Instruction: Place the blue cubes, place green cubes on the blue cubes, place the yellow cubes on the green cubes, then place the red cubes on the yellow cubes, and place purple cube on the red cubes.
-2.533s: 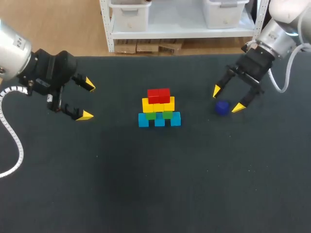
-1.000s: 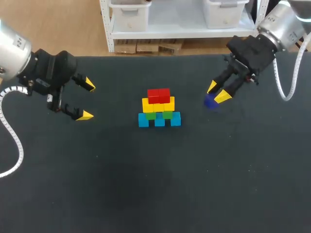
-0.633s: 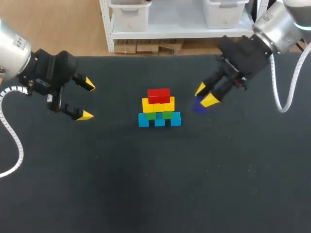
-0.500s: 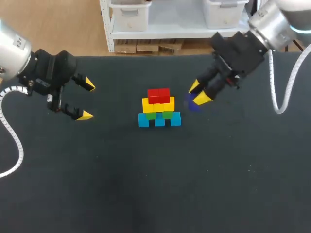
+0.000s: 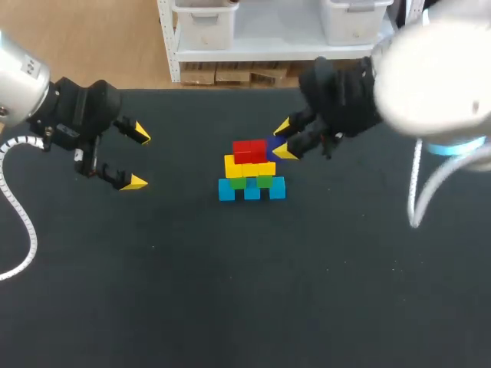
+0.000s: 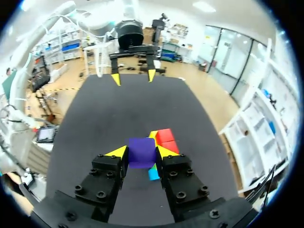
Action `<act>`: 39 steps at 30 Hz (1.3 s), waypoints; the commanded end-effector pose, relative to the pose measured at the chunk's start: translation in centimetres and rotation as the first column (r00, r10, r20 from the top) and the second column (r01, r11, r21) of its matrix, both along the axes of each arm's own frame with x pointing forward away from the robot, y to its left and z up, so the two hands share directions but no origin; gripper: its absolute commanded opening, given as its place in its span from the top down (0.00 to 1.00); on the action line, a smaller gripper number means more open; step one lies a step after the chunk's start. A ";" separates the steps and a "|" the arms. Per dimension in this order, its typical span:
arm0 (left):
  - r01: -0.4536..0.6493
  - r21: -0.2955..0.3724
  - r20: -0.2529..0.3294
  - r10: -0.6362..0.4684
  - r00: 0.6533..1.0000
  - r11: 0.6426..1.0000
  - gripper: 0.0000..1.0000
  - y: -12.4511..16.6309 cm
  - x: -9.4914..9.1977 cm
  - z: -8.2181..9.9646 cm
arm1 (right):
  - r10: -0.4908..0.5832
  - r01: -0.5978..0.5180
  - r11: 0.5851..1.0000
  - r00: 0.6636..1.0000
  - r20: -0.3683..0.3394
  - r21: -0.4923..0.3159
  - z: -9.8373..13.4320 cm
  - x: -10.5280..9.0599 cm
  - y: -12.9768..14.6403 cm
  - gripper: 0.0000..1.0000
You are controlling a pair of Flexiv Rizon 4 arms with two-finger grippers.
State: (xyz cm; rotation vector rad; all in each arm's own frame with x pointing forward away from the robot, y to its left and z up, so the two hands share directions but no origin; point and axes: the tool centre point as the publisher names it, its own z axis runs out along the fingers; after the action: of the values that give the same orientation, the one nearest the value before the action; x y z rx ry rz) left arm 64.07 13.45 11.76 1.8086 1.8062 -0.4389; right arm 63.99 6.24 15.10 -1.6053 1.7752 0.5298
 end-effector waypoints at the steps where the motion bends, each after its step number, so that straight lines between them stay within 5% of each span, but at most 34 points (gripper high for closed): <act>1: 0.003 -0.006 0.005 -0.003 1.000 1.000 0.00 0.2 -0.1 -0.1 | -0.232 0.232 0.972 0.943 0.237 0.029 -0.7 0.5 0.7 1.00; 22: 0.003 -0.006 0.005 -0.003 1.000 1.000 0.00 0.2 -0.1 -0.1 | 0.002 -0.009 0.998 0.993 0.120 0.063 0.9 2.5 1.0 1.00; 39: 0.003 -0.006 0.005 -0.003 1.000 1.000 0.00 0.2 -0.1 -0.1 | 0.179 -0.178 0.980 0.984 -0.009 0.089 0.9 2.5 1.6 1.00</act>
State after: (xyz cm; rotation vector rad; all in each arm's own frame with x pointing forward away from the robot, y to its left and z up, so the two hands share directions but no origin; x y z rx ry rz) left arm 64.07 13.45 11.76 1.8086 1.8062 -0.4389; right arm 66.14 7.89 16.05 -1.5575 1.6455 0.4500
